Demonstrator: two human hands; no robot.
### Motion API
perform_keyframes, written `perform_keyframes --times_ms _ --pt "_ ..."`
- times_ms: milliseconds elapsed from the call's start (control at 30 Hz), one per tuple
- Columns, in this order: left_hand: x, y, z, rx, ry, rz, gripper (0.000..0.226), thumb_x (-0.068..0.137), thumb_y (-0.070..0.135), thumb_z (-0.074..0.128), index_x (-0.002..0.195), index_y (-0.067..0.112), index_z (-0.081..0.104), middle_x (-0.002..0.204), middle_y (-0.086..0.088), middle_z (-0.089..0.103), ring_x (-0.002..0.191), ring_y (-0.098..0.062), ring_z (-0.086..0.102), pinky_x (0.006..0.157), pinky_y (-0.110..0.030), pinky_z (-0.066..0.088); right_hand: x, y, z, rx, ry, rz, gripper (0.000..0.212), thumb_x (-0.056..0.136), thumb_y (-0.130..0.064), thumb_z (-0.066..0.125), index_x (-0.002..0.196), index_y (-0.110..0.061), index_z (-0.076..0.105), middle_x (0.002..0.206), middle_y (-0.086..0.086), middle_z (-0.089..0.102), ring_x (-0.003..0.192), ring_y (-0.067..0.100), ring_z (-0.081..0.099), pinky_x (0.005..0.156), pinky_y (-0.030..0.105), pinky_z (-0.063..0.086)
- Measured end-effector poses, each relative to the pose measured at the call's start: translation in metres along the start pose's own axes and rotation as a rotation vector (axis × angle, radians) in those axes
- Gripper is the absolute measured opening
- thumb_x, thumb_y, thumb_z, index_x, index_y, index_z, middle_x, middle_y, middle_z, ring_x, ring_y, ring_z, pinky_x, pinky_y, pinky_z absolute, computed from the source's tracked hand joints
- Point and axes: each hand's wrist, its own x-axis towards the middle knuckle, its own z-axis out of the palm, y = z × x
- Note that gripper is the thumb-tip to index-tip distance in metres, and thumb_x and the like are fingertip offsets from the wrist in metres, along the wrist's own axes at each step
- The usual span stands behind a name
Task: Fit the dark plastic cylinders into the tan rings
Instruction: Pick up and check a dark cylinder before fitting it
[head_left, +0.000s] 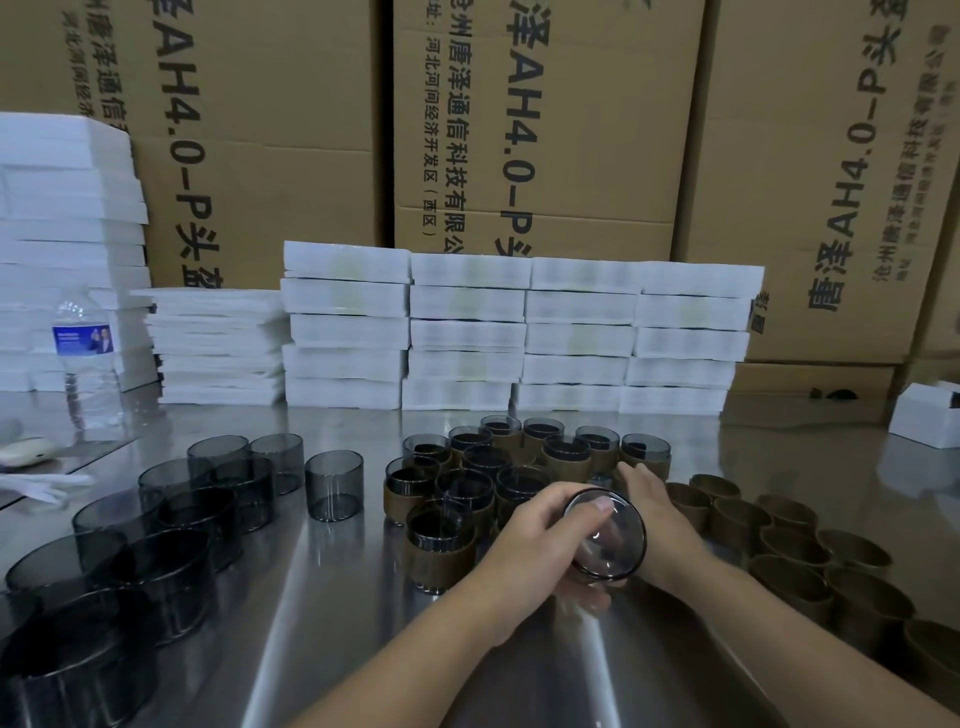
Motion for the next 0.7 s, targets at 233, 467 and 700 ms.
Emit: perform_keyframes --times_ms 233,467,700 --pt "0.001 0.000 -0.003 0.003 0.019 0.030 0.017 0.096 0.031 0.058 0.107 0.021 0.068 0.086 0.004 0.070 0.080 -0.024 0.070 0.071 -0.042 0.061 0.009 0.000 -0.004 -0.012 0.026 0.034 0.076 0.093 -0.032 0.061 0.151 -0.007 0.018 0.148 0.015 0.028 0.129 0.029 0.043 0.106 0.033 0.037" --pt "0.000 0.001 -0.001 0.018 0.052 0.037 0.015 0.097 0.029 0.058 0.104 0.022 0.070 0.086 0.001 0.069 0.080 -0.020 0.066 0.066 -0.038 0.061 0.006 0.011 0.004 -0.161 0.087 -0.013 0.029 0.096 -0.023 0.050 0.117 -0.009 0.063 0.122 0.012 0.051 0.112 0.025 0.049 0.094 0.027 0.042" --pt "0.000 0.003 -0.001 -0.040 0.090 0.028 0.018 0.096 0.031 0.059 0.101 0.040 0.073 0.084 0.004 0.069 0.088 -0.034 0.070 0.069 -0.040 0.061 0.000 0.014 0.000 0.182 0.241 0.026 0.025 0.089 -0.021 0.061 0.066 -0.011 0.054 0.069 0.002 0.060 0.071 0.020 0.057 0.060 0.026 0.037"
